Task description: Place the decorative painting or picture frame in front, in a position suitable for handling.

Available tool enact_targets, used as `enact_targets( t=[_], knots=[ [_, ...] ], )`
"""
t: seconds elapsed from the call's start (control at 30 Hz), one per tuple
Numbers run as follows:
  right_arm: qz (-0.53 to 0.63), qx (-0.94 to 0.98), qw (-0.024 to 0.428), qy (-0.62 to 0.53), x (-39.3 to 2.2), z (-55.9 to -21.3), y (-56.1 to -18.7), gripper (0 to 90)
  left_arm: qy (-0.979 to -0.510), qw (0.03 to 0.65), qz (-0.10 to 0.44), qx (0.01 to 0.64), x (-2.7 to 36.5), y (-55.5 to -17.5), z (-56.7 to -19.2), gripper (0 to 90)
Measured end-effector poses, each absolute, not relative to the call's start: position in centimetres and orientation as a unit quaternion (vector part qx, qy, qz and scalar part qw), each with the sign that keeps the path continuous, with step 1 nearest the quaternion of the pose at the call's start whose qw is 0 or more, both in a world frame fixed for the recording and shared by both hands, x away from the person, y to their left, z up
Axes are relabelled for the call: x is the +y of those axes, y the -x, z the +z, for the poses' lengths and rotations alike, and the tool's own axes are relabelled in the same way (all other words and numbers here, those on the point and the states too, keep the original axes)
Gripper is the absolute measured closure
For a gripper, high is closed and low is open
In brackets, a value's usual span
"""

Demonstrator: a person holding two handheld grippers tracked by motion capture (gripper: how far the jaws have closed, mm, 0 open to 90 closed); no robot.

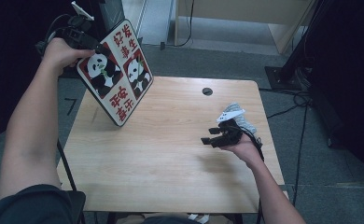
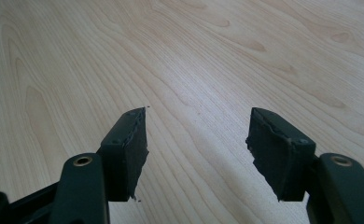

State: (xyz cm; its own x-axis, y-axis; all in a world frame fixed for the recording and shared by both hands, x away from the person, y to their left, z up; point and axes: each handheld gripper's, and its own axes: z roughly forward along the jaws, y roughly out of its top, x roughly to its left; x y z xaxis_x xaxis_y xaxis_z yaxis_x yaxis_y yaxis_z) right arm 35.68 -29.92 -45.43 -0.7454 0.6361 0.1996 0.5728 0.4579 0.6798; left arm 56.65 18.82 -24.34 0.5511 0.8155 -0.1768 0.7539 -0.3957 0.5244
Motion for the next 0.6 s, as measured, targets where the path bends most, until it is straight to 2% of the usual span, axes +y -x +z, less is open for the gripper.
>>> enact_targets(
  t=[0.2,0.33,0.4,0.43,0.47,0.6],
  knots=[
    [0.381,0.852,0.038,-0.357,-30.0,-45.5,-35.9,38.0,-0.833,0.271,0.043,0.479,18.9,-57.6,-24.3,42.4],
    [0.38,0.851,0.035,-0.36,-30.2,-45.7,-36.1,37.8,-0.835,0.258,0.029,0.485,19.0,-58.1,-24.5,57.1],
    [0.38,0.851,0.035,-0.36,-30.2,-45.7,-36.1,37.7,-0.836,0.256,0.022,0.486,19.0,-58.1,-24.6,60.0],
    [0.38,0.851,0.035,-0.36,-30.3,-45.7,-36.1,37.6,-0.838,0.251,0.018,0.485,19.0,-58.2,-24.7,66.2],
    [0.38,0.851,0.035,-0.36,-30.3,-45.7,-36.1,37.6,-0.838,0.248,0.015,0.486,18.9,-58.2,-24.7,66.2],
    [0.382,0.85,0.036,-0.36,-30.4,-45.6,-36.1,37.6,-0.84,0.236,0.006,0.489,18.9,-58.4,-24.9,76.6]
  ],
)
